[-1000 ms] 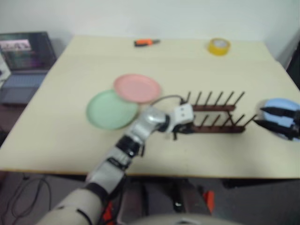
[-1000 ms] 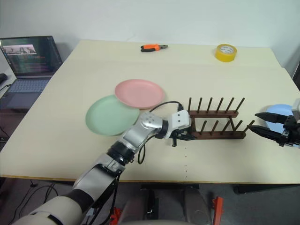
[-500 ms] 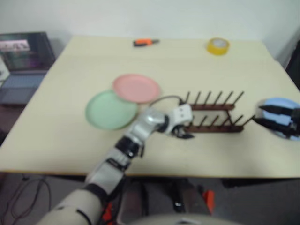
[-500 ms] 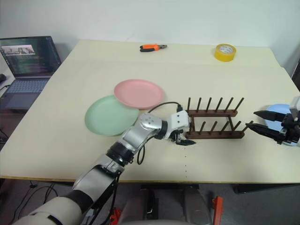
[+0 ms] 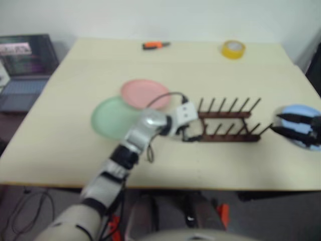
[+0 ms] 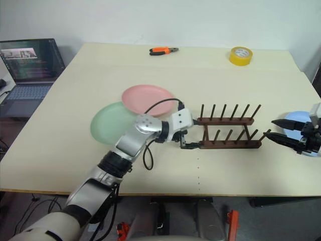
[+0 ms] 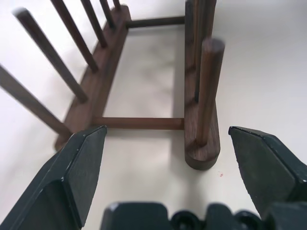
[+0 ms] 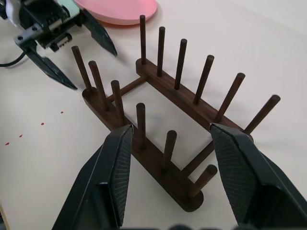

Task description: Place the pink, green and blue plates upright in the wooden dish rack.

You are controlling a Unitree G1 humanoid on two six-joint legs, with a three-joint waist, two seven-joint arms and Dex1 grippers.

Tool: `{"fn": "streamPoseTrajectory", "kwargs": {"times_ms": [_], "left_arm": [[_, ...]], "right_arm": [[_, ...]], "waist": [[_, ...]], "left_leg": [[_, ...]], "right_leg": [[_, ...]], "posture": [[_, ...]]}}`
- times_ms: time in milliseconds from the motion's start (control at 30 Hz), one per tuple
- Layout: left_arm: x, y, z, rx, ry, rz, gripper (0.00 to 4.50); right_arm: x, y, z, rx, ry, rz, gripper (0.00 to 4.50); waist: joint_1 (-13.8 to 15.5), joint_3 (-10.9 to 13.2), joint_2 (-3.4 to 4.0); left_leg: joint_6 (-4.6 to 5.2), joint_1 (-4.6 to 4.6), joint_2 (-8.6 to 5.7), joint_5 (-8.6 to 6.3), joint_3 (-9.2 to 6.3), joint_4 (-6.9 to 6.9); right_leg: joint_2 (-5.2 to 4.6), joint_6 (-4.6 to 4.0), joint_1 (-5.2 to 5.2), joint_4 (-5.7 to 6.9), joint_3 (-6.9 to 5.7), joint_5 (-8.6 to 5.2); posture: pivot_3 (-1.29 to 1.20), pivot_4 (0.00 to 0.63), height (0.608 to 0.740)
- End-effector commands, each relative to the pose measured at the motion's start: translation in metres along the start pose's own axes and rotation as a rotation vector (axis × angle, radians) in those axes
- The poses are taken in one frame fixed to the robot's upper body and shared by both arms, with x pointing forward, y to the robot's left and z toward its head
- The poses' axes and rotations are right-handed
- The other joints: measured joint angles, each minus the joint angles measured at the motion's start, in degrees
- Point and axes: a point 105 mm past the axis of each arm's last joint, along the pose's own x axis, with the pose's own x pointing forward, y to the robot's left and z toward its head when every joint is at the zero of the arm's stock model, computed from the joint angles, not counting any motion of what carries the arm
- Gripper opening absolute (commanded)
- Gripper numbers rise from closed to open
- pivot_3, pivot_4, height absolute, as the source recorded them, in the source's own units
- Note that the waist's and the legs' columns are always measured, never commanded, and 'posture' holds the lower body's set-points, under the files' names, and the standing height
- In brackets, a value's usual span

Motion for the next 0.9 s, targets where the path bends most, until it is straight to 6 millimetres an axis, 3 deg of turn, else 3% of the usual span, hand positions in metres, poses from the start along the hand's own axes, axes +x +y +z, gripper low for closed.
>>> {"fn": "streamPoseTrajectory", "kwargs": {"times_ms": [33,233,367,533,700,900], "left_arm": [[-0.022,0.005,0.023,0.044,-0.069,0.037,4.48],[-0.077,0.033,0.031,0.027,-0.102,0.233,4.48],[-0.13,0.082,0.031,0.001,-0.038,0.53,4.48],[-0.174,0.12,0.024,-0.103,0.026,0.773,4.48],[-0.202,0.144,0.015,-0.216,0.075,0.879,4.48],[-0.218,0.16,-0.025,-0.395,0.177,0.915,4.48]], "right_arm": [[-0.003,-0.002,0.014,-0.062,0.015,0.012,2.82],[-0.009,-0.004,0.018,-0.066,0.068,0.034,2.82],[-0.008,-0.01,0.027,-0.094,0.079,0.054,2.82],[0.01,-0.006,0.028,-0.106,0.04,0.1,2.82],[0.024,-0.005,0.025,-0.098,-0.002,0.108,2.82],[0.035,0.005,0.022,-0.085,-0.029,0.127,2.82]], "waist": [[-0.11,0.0,0.0],[-0.19,0.0,0.01],[-0.2,0.05,-0.04],[-0.11,0.08,-0.1],[-0.03,0.09,-0.11],[0.0,0.09,-0.11]], "left_leg": [[0.0,0.01,0.0,0.0,0.01,0.0],[0.0,0.04,0.05,0.0,-0.04,-0.02],[0.0,0.04,0.04,0.0,-0.02,0.02],[0.0,0.04,0.02,0.0,-0.07,0.03],[-0.01,-0.05,0.02,0.0,-0.05,-0.08],[-0.01,-0.04,0.0,0.0,-0.03,-0.11]], "right_leg": [[0.0,0.0,0.0,0.01,0.0,0.0],[0.03,-0.03,0.0,0.05,-0.02,-0.02],[-0.01,0.0,0.0,0.04,0.0,0.0],[-0.01,0.02,0.04,-0.01,-0.04,0.01],[0.0,0.33,-0.04,0.02,-0.06,0.07],[0.01,0.32,-0.06,0.04,-0.1,0.07]], "posture": [[0.0,0.15,0.74],[0.0,0.15,0.74],[0.0,0.15,0.74],[0.0,0.15,0.74],[0.0,0.15,0.74],[0.0,0.15,0.74]]}}
